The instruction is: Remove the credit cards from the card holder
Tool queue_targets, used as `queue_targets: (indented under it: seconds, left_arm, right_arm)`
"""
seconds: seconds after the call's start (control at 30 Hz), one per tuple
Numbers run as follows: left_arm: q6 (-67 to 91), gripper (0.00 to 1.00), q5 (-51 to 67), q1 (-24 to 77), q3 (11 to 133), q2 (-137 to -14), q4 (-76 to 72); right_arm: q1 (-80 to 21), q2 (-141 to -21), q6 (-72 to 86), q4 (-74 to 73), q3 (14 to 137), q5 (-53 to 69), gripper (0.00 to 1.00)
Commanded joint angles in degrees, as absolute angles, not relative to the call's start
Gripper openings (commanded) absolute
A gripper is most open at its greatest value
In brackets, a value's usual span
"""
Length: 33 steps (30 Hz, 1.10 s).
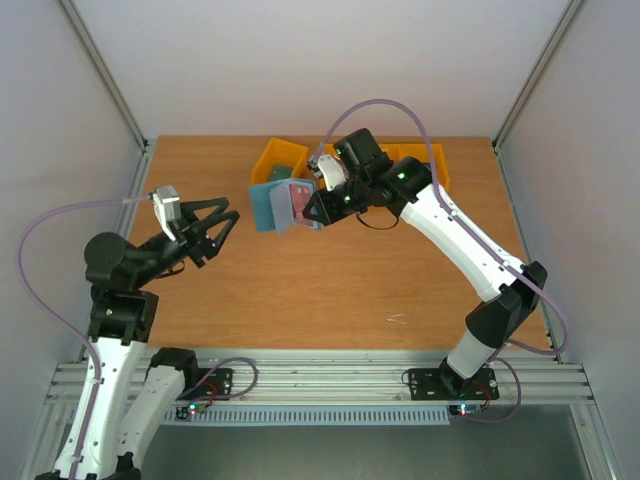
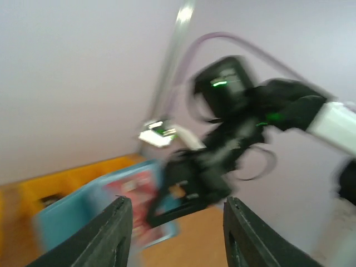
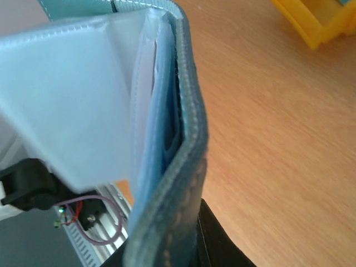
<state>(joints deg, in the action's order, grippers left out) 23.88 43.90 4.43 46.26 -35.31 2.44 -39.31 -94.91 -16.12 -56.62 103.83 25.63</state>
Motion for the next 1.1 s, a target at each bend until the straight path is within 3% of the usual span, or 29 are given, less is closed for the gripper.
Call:
queue_targets:
  seconds: [0.0,0.17,0.43,0.63,1.07]
  left_arm:
    - [37.8,0.42,64.1,5.3,47.5,-36.3,-16.6]
    - [35.7,0.39,62.7,6.2,47.3,-37.4,-9.9]
    - [43.7,0.37,56.1,8.2,44.4,-40.2,-0.6]
    - [35.6,0.37,44.4,8.2,43.7,-39.2,15.2]
    - [36.0,0.34,45.7,7.1,41.4,-37.5,9.7]
  right_arm:
    - [-42.6,-95.9,-15.1,-62.3,109.0,16.1,0.01]
    - [-48.7,-103.4,-17.4,-72.4,121.2,4.8,0.01]
    - [-50.2,-107.3,-16.1,-70.2,126.7,15.6,0.01]
    - [-50.5,-107.2,-17.1,-67.3,128.1,23.8,0.01]
    - [-50.4,-102.0,-24.8,-62.9,126.1,47.9,0.01]
